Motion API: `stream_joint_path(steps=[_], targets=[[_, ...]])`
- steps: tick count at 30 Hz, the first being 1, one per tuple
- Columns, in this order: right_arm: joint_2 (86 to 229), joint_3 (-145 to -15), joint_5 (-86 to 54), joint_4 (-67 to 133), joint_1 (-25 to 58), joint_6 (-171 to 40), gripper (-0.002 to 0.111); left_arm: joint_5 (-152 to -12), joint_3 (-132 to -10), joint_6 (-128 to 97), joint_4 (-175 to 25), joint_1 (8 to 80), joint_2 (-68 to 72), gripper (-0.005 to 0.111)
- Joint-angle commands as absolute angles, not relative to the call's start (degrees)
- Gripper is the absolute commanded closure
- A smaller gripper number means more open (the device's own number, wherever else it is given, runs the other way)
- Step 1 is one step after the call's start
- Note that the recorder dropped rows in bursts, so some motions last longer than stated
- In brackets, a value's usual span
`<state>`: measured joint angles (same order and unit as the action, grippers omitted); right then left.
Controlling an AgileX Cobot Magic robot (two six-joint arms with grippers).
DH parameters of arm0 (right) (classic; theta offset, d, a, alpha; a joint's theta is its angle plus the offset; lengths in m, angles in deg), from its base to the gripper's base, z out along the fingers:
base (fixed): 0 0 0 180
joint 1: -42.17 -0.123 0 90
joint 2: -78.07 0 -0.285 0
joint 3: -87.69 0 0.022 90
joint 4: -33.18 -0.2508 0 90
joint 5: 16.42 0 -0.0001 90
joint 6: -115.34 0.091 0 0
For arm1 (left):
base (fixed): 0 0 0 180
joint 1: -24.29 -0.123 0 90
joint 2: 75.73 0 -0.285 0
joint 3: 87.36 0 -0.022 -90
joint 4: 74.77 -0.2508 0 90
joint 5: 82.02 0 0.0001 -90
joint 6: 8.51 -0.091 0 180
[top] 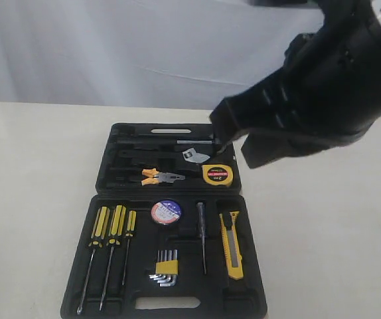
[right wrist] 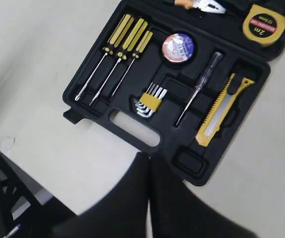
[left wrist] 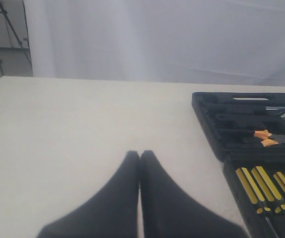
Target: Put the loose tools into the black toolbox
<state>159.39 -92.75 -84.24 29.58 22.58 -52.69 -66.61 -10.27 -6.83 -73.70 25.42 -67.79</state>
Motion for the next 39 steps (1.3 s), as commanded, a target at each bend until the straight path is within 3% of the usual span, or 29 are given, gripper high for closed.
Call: stream_joint_path(steps=[1,17,22,30,36,39], targets=[[158.97,-89.88,-81.48,30.18,20.45,-52.17,0.108,-66.60,-10.14,-6.83,-73.56,25.54,-67.95,0.107],[158.97,-85.26,-80.40,26.58,18.84,-58.35,0.108,-66.60,-10.14,-6.83,-73.56,25.54,-67.95,0.107],[160.14,-82.67,-72.41,41.60,7.19,-62.33,0.108,-66.60,-10.14,-6.83,-73.56,25.54,-67.95,0.107],[170.46,-76.52,-70.78,67.58,-11.70,-41.43,0.108,-66.60,-10.14,-6.83,-73.56,25.54,-67.95,0.107],[178.63,-73.71,-69.32,77.12,-17.10,-29.29,0.108,-66.60,-10.14,-6.83,-73.56,25.54,-67.95,0.107],[181.18,-73.50,-68.39,77.12,-19.41,-28.37,0.102,-66.60,-10.14,-6.83,-73.56,25.54,-67.95,0.107]])
